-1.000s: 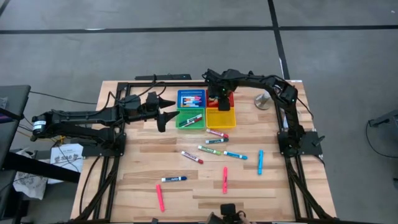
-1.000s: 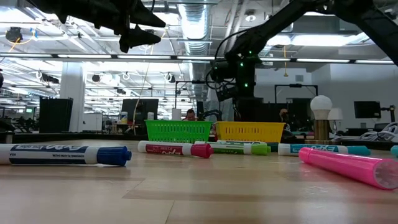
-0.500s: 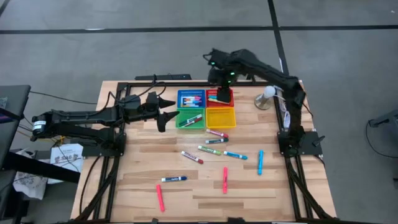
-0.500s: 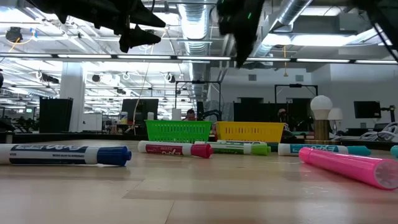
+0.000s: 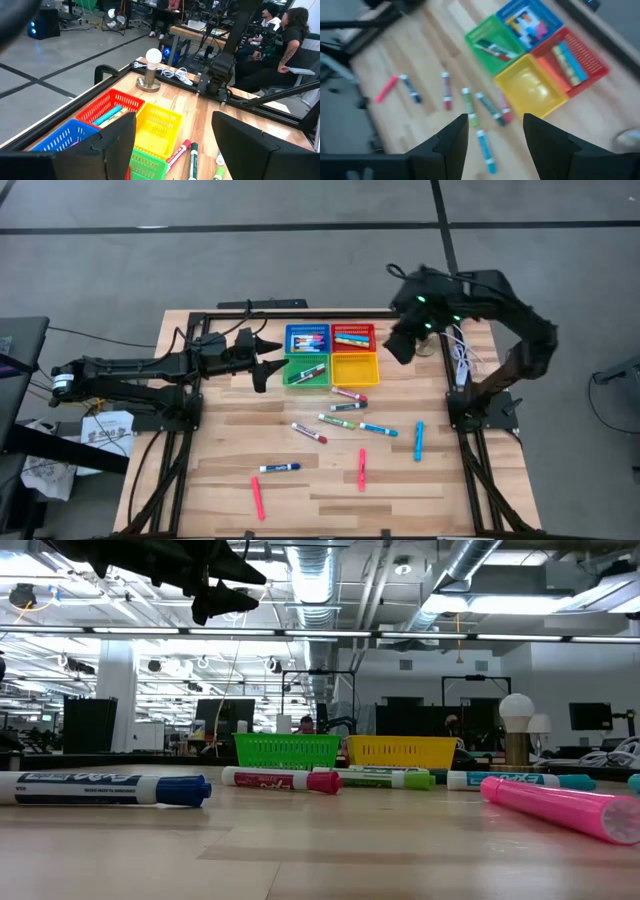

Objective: Pick & Place Markers
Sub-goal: Put the right large pink highlighter into the red bin

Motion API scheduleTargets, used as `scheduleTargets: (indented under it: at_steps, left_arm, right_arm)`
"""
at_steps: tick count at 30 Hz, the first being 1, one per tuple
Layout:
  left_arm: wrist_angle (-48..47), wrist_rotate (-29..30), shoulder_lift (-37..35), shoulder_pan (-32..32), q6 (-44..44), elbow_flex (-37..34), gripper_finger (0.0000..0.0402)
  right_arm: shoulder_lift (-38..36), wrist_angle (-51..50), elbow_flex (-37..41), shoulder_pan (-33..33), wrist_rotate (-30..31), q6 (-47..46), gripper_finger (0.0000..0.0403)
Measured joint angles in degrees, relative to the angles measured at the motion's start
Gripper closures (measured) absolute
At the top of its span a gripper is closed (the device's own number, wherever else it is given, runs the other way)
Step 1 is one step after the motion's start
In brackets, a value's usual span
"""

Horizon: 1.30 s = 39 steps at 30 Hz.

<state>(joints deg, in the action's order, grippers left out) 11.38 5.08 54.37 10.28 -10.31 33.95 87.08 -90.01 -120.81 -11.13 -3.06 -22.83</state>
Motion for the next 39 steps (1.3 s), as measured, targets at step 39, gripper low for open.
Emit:
scheduleTargets:
  at_steps: [39]
  left_arm:
    - [0.0, 0.0, 0.0, 0.0, -0.4, 0.0, 0.0141]
  right_arm:
    - [32.8, 0.9, 0.1, 38.7, 3.6, -51.7, 0.0223]
